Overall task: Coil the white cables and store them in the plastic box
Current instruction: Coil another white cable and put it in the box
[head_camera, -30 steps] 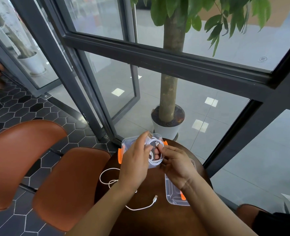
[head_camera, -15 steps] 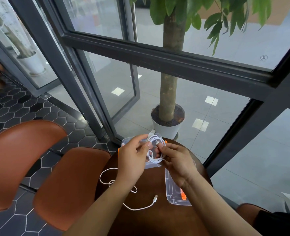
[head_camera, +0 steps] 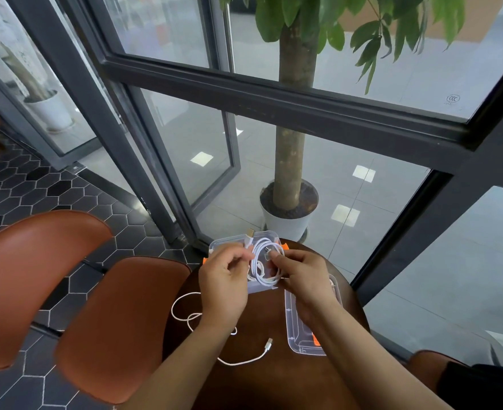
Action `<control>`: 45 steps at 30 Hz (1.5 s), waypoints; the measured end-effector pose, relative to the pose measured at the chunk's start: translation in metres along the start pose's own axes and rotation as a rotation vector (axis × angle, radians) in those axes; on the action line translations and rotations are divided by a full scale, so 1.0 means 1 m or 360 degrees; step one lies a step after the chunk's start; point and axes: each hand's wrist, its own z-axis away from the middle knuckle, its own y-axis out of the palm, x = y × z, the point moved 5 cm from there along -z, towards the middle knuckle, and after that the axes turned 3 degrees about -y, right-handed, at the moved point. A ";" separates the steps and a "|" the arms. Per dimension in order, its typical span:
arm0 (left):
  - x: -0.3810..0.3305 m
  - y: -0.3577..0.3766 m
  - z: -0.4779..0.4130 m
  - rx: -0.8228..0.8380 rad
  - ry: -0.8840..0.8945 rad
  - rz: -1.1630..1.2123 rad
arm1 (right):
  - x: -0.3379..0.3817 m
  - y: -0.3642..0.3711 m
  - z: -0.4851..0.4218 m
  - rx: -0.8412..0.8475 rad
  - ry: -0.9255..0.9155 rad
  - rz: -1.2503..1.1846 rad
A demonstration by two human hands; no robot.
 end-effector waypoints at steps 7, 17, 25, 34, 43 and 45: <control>0.003 -0.002 -0.003 0.0112 -0.0009 -0.0106 | 0.002 -0.004 0.003 -0.0068 -0.0054 0.0115; -0.003 0.007 -0.001 0.0200 0.0294 -0.0134 | 0.003 0.005 0.000 -0.0062 -0.0169 0.0217; -0.003 0.003 -0.015 0.0396 0.0131 -0.0145 | -0.002 0.004 0.009 -0.0097 -0.0054 -0.0054; -0.012 0.003 -0.018 0.0273 0.0157 -0.0586 | -0.002 0.018 0.014 0.0062 -0.0043 -0.0320; 0.016 0.008 -0.001 0.0177 -0.0874 0.0524 | 0.012 0.010 0.008 0.0156 -0.0193 0.0143; 0.017 0.013 0.005 0.0302 -0.1152 0.0887 | 0.011 0.009 0.007 0.0169 -0.0171 0.0131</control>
